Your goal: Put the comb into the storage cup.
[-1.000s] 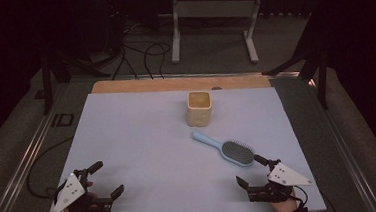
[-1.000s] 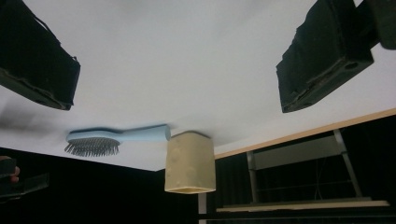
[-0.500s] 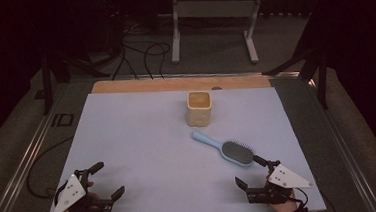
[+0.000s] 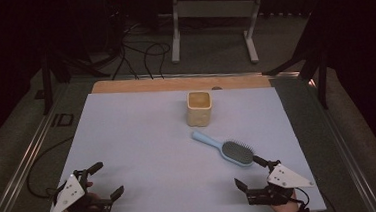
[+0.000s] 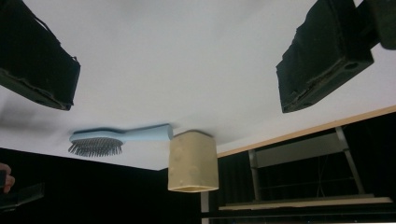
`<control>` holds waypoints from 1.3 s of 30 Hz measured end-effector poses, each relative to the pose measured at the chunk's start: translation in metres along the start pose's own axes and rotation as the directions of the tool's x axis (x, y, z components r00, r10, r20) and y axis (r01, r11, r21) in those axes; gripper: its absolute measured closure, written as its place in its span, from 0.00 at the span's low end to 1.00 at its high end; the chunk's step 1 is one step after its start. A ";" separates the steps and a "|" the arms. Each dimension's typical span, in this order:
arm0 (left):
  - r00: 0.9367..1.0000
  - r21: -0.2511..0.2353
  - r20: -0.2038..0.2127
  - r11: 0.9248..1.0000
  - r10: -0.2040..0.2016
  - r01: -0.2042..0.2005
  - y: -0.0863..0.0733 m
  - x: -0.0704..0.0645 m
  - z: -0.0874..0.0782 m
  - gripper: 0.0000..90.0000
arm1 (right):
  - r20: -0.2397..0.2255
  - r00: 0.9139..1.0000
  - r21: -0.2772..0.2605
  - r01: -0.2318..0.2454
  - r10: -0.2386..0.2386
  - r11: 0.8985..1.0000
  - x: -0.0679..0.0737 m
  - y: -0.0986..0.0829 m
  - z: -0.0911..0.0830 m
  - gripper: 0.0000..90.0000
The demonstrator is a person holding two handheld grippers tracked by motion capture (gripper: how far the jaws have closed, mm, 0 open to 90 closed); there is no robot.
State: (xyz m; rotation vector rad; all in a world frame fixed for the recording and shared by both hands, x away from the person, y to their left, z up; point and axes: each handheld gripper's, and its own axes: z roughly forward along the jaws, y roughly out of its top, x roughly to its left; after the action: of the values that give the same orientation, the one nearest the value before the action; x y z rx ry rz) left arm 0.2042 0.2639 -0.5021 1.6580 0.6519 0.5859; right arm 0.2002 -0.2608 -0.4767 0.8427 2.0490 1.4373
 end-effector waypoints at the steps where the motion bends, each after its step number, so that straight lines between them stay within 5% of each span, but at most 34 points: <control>1: 1.000 0.000 0.001 1.000 0.000 0.000 0.000 0.000 0.000 0.00 | 0.006 1.000 -0.001 0.010 -0.010 1.000 0.000 0.002 -0.001 0.09; 19: 1.000 -0.005 0.004 1.000 -0.008 0.008 0.000 0.001 0.000 0.00 | -0.013 0.998 -0.007 0.062 -0.062 0.998 -0.007 0.043 0.004 0.09; 39: 1.000 -0.001 -0.004 1.000 -0.008 0.008 0.000 0.001 0.000 0.00 | -0.037 0.994 -0.003 0.103 -0.103 0.995 -0.017 0.078 0.056 0.15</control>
State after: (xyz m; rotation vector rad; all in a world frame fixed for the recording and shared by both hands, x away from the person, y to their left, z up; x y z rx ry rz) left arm 0.2047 0.2643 -0.5023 1.6527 0.6606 0.5839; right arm 0.2670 -0.2181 -0.4200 0.7043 2.0870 1.4069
